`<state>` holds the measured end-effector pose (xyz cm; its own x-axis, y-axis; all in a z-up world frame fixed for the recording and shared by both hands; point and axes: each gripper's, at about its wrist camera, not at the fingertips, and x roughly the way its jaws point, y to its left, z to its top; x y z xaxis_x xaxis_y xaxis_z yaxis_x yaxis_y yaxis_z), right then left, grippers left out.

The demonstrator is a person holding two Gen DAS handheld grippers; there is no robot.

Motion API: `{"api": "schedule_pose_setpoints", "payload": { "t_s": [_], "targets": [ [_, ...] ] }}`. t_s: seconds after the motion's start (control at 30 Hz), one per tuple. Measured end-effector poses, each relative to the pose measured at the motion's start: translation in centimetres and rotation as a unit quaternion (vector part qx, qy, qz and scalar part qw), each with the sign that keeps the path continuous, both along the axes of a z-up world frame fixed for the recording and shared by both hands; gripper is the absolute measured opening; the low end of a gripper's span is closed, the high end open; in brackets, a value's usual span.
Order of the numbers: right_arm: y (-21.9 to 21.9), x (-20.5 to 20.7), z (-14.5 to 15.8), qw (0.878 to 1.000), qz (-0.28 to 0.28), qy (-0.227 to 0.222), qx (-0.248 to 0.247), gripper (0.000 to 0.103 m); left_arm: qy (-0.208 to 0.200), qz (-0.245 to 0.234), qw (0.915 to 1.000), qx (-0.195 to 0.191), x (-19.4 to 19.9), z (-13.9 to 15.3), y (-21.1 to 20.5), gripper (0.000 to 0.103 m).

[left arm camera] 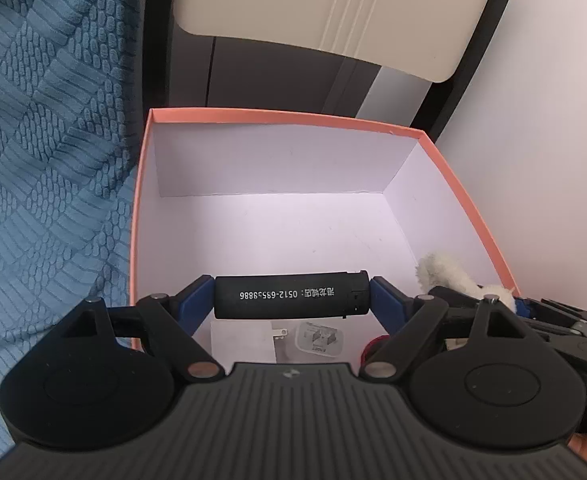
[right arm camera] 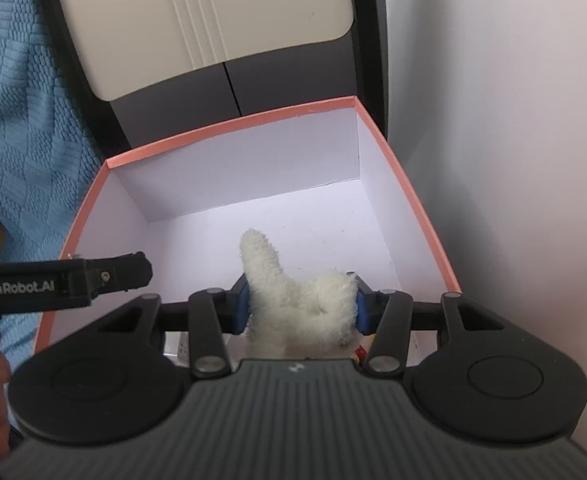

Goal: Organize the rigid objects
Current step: 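Open both tools over the box to drop the brush and USB stick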

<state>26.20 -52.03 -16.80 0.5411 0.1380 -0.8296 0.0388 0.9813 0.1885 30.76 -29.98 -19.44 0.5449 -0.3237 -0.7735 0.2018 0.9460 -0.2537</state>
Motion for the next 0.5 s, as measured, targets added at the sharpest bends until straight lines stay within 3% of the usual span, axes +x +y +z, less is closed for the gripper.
{"api": "schedule_pose_setpoints", "payload": {
  "t_s": [0.17, 0.27, 0.5],
  "targets": [
    [0.5, 0.4, -0.5, 1.000, -0.001, 0.005, -0.003, 0.054, 0.011, -0.006, 0.9999, -0.003, -0.1, -0.1, 0.1, 0.087],
    [0.3, 0.1, -0.3, 1.000, -0.006, 0.012, -0.006, 0.071, 0.007, -0.002, 1.0000, -0.002, -0.5, 0.5, 0.5, 0.088],
    [0.4, -1.4, 2.6, 1.000, -0.007, -0.015, -0.012, 0.071, -0.014, 0.000, 0.9998, -0.016, -2.5, 3.3, 1.8, 0.089]
  ]
}}
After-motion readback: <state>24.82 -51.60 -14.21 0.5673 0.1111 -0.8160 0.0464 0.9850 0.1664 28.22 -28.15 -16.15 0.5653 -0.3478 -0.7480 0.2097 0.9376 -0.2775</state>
